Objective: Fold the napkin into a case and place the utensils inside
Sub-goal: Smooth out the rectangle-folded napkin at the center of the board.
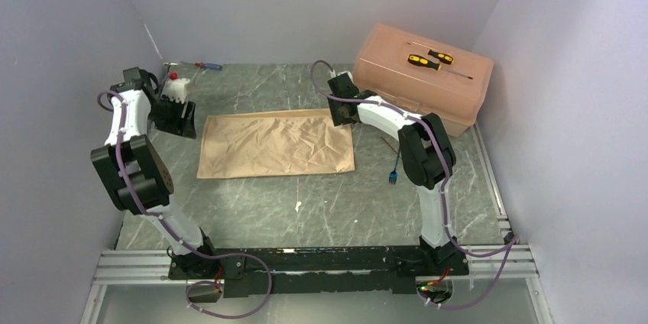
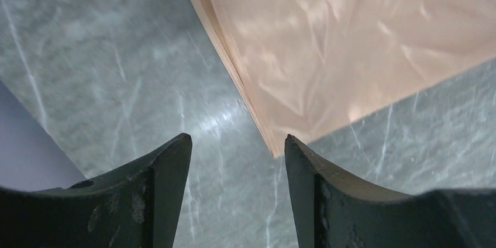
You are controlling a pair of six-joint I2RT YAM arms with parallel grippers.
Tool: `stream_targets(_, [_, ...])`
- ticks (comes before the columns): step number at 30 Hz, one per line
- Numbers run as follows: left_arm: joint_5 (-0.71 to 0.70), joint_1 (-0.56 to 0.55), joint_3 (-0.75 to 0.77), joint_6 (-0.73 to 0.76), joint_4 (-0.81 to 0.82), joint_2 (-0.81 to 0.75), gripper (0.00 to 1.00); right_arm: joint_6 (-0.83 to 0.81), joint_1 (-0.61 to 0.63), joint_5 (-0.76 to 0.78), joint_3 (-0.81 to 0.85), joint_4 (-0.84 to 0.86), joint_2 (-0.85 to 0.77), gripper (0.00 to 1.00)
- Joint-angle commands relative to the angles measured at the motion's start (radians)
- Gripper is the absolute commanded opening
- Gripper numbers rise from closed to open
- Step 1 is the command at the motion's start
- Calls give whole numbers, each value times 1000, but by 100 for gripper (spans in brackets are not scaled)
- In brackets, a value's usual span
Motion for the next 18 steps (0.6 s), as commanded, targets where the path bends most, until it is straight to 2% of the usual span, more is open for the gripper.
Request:
stream_targets(1, [38, -2, 97, -97, 42, 123, 65, -8, -28, 13, 14, 113, 7, 56])
stream_targets(10, [51, -67, 135, -203, 195, 267, 63, -3, -30, 10, -50, 208, 36, 48])
stream_targets(18, [-8, -112, 162, -244, 262, 328, 59, 9, -30, 0, -74, 256, 65, 47])
